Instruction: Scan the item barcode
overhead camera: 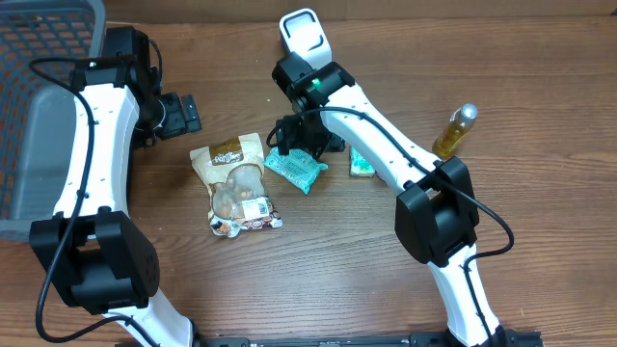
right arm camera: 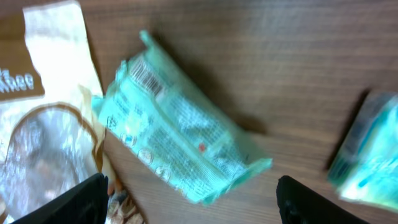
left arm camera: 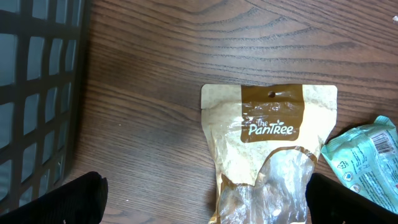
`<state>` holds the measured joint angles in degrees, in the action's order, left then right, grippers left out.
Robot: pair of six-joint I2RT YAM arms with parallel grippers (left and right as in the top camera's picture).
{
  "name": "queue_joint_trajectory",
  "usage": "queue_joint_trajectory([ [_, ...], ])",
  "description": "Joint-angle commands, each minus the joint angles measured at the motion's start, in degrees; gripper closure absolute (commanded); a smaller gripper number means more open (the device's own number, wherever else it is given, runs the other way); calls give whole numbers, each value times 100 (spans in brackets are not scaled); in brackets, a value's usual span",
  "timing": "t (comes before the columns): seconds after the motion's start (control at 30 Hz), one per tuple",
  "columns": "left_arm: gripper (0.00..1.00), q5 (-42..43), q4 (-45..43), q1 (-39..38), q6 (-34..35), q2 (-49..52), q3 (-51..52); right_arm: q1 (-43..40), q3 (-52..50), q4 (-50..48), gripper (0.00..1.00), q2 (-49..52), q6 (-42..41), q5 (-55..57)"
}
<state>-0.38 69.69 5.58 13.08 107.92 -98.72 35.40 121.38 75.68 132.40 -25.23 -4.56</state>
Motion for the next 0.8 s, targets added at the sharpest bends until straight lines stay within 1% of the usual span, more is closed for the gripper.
queue_joint_trajectory([
  [0.0,0,39,7,-37,-87,-35,11,50,-39,90,16,-26,17,-306],
  [0.2,0,39,7,-37,-87,-35,11,116,-133,393,14,-26,-24,-330],
  [0.4,0,39,7,-37,-87,-35,11,280,-133,439,14,-26,-22,-328],
  [0.47,0,39,7,-37,-87,-35,11,323,-133,448,11,-26,-24,-328],
  [0.6,1,39,7,-37,-87,-35,11,393,-138,520,10,-26,-289,-319],
  [0.73,0,39,7,-37,-87,-35,11,402,-140,568,15,-26,-306,-304],
  [0.77,0,39,7,-37,-87,-35,11,402,-140,581,18,-26,-306,-304],
])
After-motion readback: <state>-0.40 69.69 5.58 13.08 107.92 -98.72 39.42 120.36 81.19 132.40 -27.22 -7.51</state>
